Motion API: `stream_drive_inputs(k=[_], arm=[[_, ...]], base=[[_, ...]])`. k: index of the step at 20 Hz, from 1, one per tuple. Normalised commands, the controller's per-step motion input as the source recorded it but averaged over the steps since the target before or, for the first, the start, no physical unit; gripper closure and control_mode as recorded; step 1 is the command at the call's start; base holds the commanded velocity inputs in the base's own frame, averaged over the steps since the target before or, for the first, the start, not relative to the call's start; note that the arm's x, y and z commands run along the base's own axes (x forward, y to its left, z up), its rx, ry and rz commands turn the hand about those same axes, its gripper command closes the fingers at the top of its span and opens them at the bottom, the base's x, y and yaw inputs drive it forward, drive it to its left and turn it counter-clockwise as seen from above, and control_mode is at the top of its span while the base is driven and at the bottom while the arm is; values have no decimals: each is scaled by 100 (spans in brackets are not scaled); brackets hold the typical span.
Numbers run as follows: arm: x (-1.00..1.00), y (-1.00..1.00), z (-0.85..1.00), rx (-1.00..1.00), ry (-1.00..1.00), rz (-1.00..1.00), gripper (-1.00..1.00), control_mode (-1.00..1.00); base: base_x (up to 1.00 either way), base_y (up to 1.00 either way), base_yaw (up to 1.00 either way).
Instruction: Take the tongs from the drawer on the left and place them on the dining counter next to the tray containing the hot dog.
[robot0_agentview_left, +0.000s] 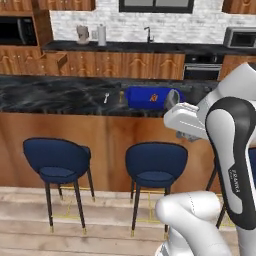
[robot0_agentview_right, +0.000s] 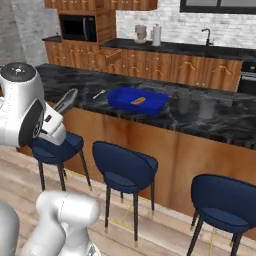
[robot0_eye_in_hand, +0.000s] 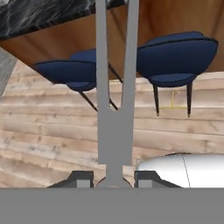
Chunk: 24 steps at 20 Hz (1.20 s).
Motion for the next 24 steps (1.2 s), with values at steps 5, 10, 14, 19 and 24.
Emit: stream_drive_inputs(k=[5, 10, 14, 19, 24], arm=[[0, 0, 0, 0, 0, 0, 100, 100], [0, 0, 0, 0, 0, 0, 100, 100], [0, 0, 0, 0, 0, 0, 100, 100], [0, 0, 0, 0, 0, 0, 100, 100], [0, 0, 0, 0, 0, 0, 100, 100]], base=[[39, 100, -52], [40, 94, -60], [5, -3, -51], [7, 0, -30], [52, 48, -10]])
